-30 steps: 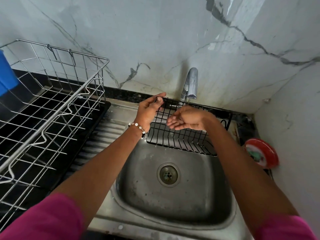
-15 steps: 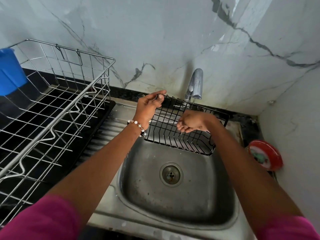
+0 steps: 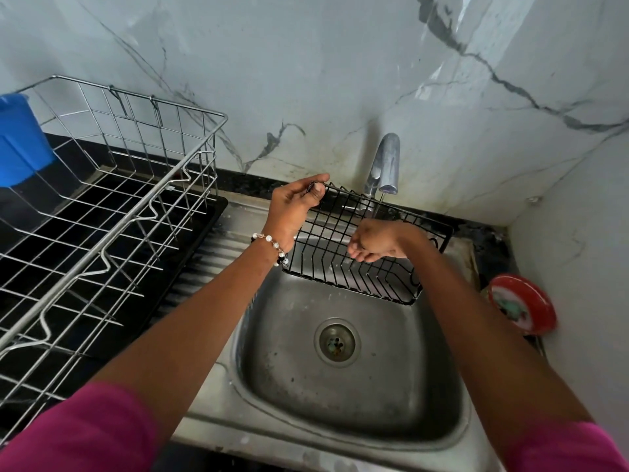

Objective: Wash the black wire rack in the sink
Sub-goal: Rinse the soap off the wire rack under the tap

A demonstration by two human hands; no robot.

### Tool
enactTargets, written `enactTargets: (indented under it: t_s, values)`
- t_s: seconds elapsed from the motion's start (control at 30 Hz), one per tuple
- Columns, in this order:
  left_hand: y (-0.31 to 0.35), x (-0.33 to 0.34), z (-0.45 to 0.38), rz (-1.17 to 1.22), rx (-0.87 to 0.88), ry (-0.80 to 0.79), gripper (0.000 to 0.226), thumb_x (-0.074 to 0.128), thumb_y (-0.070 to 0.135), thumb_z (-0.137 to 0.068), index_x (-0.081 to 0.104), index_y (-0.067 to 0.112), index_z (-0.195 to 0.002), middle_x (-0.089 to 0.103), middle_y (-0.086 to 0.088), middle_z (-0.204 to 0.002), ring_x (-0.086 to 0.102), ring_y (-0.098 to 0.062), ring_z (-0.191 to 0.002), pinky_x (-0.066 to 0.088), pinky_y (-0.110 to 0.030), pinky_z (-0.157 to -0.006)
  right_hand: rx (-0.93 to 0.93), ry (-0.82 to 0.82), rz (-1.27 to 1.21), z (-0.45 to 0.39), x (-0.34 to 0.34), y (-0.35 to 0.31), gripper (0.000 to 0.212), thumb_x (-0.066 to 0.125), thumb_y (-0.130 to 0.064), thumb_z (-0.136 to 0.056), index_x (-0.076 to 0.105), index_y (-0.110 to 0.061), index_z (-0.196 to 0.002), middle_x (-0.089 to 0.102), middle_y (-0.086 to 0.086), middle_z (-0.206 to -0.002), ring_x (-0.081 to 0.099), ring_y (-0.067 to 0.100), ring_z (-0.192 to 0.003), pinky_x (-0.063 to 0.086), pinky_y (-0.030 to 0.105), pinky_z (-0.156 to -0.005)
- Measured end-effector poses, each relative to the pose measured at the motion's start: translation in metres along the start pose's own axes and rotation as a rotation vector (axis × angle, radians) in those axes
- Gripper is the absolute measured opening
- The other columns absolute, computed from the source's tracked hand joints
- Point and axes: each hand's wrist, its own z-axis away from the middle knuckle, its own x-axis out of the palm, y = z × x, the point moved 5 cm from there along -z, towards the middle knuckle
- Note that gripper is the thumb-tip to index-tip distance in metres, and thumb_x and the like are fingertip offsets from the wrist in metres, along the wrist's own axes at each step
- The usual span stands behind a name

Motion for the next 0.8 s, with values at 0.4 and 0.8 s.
enactTargets:
  t_s: [0.4, 0.8]
  values:
    - [-0.002, -0.001, -0.002, -0.030, 0.023, -0.006, 0.027, 0.065, 0.006, -0.091, 0.068, 0.000, -0.117, 0.072, 0.011, -0.102, 0.066, 0.000, -0.094, 0.052, -0.024, -0.092, -0.057, -0.001, -0.115, 0.003, 0.000, 0.000, 0.029, 0.040, 0.001, -0.097, 0.054, 0.014, -0.118, 0.060, 0.026, -0.120, 0.060, 0.033, -0.113, 0.048, 0.044, -0.099]
    - [-0.001, 0.000, -0.003, -0.029, 0.033, 0.001, 0.027, 0.064, 0.006, -0.092, 0.067, -0.002, -0.118, 0.070, -0.010, -0.118, 0.065, 0.004, -0.091, 0.052, -0.019, -0.086, -0.084, -0.059, -0.282, 0.004, 0.006, -0.003, 0.027, 0.039, 0.004, -0.097, 0.057, 0.011, -0.116, 0.063, 0.022, -0.116, 0.062, 0.029, -0.110, 0.049, 0.041, -0.098]
